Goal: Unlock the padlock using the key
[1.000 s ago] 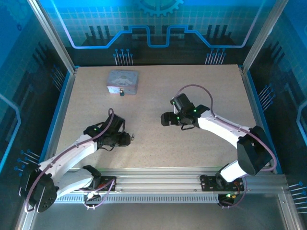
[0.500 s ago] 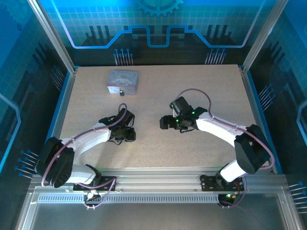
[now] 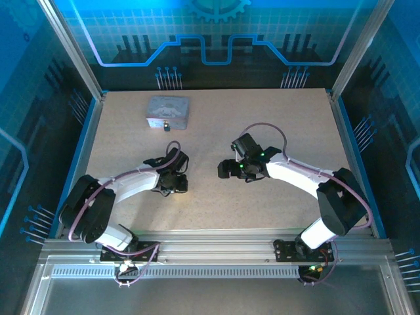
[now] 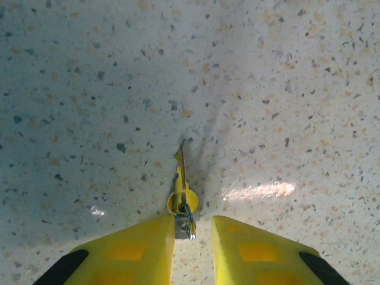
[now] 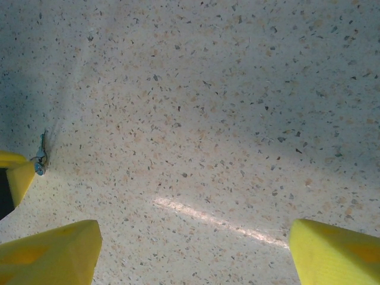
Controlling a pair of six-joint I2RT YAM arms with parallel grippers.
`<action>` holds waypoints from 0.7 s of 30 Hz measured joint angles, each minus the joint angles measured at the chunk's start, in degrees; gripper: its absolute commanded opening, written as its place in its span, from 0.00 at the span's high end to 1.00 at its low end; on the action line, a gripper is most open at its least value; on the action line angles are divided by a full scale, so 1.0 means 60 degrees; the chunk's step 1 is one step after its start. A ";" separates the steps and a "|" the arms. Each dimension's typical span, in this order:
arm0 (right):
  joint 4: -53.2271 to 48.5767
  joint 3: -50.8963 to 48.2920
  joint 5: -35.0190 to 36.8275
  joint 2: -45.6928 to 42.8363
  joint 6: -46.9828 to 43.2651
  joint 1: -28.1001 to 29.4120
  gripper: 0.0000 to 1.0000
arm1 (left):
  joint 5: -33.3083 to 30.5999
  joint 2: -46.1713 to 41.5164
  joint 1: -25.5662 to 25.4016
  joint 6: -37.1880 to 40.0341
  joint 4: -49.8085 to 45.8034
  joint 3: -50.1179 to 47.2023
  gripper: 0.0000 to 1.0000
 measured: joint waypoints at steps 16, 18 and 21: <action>0.0058 0.0000 -0.0004 0.0033 0.0146 0.0000 0.16 | -0.0204 0.0437 0.0000 0.0455 0.0146 0.0040 0.96; 0.0076 0.0000 -0.0033 0.0033 0.0215 -0.0004 0.16 | -0.0211 0.0437 -0.0018 0.0565 0.0200 0.0058 0.99; 0.0262 -0.0124 -0.0215 -0.0047 0.0393 -0.0025 0.16 | -0.0215 0.0437 -0.0062 0.0761 0.0313 0.0062 1.00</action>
